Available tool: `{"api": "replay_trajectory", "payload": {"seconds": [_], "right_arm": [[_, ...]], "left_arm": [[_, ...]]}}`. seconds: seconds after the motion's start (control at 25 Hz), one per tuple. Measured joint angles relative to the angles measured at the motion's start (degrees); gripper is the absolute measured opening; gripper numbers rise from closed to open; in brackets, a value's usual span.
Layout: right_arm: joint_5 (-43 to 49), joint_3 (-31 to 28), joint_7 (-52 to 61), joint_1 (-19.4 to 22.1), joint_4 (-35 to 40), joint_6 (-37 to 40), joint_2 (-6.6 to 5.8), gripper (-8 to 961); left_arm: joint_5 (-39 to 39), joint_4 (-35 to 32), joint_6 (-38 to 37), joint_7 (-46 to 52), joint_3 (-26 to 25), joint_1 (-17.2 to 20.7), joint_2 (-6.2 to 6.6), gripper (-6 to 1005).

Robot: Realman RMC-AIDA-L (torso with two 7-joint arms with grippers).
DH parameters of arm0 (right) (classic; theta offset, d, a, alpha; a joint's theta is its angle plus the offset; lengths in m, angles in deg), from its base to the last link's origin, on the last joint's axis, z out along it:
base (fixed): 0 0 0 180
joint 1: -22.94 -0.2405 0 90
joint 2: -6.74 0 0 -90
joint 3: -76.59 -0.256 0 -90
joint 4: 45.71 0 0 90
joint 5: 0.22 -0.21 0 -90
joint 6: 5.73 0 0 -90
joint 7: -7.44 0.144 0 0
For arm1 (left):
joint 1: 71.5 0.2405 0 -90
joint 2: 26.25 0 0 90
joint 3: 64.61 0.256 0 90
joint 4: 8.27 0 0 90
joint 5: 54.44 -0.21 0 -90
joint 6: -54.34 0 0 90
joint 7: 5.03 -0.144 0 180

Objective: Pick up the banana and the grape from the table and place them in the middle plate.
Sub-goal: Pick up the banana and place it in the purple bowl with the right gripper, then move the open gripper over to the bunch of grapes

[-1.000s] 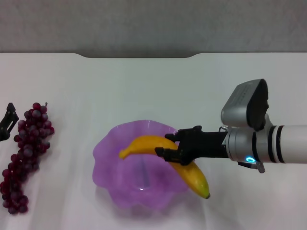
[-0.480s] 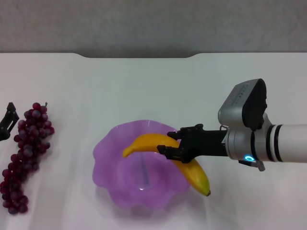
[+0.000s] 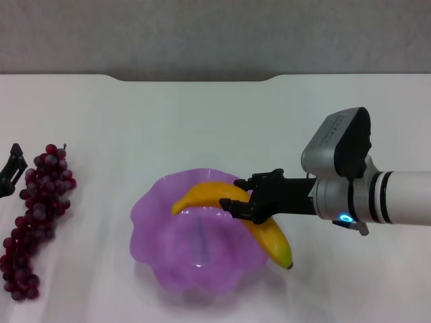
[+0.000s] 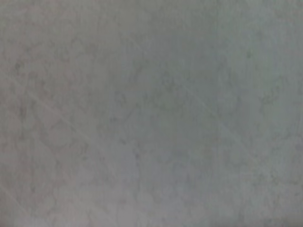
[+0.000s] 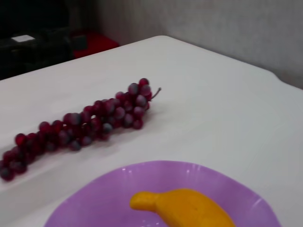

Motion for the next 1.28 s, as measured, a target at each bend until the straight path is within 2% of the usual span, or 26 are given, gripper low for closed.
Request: {"api": "replay_trajectory", "payload": {"seconds": [0.4, 0.64, 0.96, 1.16, 1.28], "right_arm": [[0.0, 0.1, 0.0, 0.0, 0.2, -1.4, 0.12, 654], [0.2, 0.2, -0.1, 0.4, 1.7, -1.2, 0.08, 752], [0.5, 0.3, -0.3, 1.3, 5.2, -0.9, -0.47, 742], [2.2, -3.6, -0.4, 3.5, 8.7, -1.3, -0.95, 576], [6.9, -8.4, -0.4, 6.9, 13.5, -2.5, -0.99, 450]], "left_arm": [[0.0, 0.0, 0.0, 0.0, 0.0, 0.0, 0.0, 891], [0.0, 0.0, 0.0, 0.0, 0.0, 0.0, 0.0, 890], [0.0, -0.2, 0.3, 0.0, 0.0, 0.1, 0.0, 890], [0.0, -0.4, 0.4, 0.0, 0.0, 0.3, 0.0, 890], [0.0, -0.5, 0.5, 0.0, 0.0, 0.3, 0.0, 890]]}}
